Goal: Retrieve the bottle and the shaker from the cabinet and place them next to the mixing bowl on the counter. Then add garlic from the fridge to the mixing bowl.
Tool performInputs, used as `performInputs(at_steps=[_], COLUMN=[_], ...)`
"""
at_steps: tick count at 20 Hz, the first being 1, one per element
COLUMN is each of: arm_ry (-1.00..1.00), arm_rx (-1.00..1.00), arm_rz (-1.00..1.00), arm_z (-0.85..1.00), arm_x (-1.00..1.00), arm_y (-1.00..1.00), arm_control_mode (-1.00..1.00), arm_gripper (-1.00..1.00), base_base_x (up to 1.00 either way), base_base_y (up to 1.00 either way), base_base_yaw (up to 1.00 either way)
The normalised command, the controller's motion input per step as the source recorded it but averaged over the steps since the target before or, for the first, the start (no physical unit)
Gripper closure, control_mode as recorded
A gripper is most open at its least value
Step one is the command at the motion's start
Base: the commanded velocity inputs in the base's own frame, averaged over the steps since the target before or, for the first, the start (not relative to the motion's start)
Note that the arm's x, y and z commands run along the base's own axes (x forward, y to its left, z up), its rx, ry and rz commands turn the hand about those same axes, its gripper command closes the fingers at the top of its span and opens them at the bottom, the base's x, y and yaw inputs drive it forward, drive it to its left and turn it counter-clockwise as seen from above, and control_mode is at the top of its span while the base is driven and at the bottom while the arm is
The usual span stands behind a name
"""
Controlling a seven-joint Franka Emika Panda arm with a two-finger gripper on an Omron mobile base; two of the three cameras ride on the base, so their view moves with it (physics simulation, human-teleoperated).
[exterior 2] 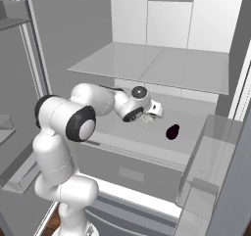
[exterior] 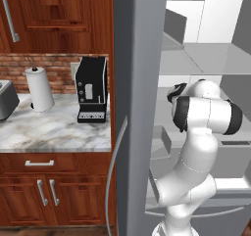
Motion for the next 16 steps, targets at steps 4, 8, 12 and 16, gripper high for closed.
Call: performInputs(at_steps=[4, 8, 12, 16], arm_ry=[0.0, 0.0, 0.0, 0.0], arm_rx=[0.0, 0.0, 0.0, 0.0], arm_rz=[0.0, 0.0, 0.0, 0.0], arm_z=[-0.2, -0.26, -0.26, -0.16], arm_x=[0.0, 0.0, 0.03, 0.06], arm_y=[-0.09, -0.08, -0.01, 0.0], arm_control_mode=[-1.0, -1.0, -1.0, -1.0], arm_gripper=[-1.0, -1.0, -1.0, -1.0], base_base_x=[0.0, 0.0, 0.0, 0.0], base_base_y=[0.0, 0.0, 0.0, 0.0], base_base_yaw=[0.0, 0.0, 0.0, 0.0])
